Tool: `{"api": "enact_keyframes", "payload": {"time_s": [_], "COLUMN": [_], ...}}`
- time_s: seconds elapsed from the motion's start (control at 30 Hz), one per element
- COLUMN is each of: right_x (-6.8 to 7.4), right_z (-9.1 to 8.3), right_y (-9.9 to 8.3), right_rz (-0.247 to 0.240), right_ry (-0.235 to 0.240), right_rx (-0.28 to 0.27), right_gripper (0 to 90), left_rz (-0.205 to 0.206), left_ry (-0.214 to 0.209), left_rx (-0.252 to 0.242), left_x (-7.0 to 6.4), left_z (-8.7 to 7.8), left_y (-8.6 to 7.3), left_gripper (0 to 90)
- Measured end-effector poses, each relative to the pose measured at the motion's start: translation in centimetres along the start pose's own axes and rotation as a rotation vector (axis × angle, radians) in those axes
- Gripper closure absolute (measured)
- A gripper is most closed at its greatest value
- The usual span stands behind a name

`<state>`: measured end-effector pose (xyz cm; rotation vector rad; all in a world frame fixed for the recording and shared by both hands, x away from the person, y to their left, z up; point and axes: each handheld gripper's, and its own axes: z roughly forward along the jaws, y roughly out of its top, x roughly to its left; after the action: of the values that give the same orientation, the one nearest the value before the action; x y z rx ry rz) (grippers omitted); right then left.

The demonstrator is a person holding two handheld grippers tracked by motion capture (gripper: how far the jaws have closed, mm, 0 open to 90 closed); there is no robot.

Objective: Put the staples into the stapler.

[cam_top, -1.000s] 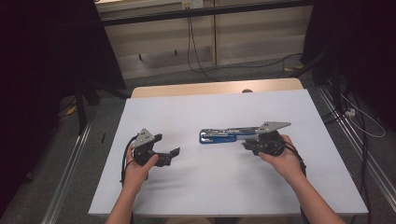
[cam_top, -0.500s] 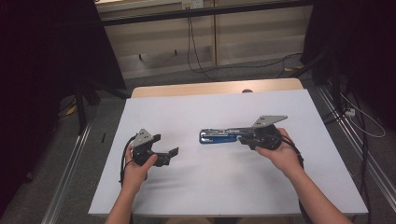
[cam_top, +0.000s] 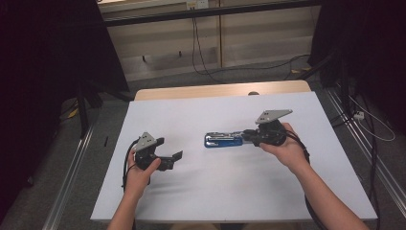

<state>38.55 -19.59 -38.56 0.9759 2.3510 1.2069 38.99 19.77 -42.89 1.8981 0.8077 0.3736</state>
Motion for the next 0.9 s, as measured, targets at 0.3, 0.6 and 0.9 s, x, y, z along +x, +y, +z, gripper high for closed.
{"api": "enact_keyframes", "payload": {"time_s": [0.3,0.6,0.9], "right_x": [-0.3,-0.9,-1.3], "right_z": [0.2,0.4,1.2], "right_y": [1.0,1.7,2.3], "right_rz": [-0.027,-0.040,-0.058], "right_ry": [0.026,0.043,0.069], "right_rx": [-0.017,-0.021,-0.021], "right_gripper": [79.7,79.8,79.8], "left_rz": [-0.008,-0.006,-0.012], "left_ry": [0.002,-0.002,0.004], "left_rx": [-0.001,0.005,0.003], "left_x": [0.1,0.1,0.1], "left_z": [-0.2,-0.3,-0.5], "left_y": [0.0,0.0,-0.2], "left_gripper": [5.0,5.1,5.1]}}
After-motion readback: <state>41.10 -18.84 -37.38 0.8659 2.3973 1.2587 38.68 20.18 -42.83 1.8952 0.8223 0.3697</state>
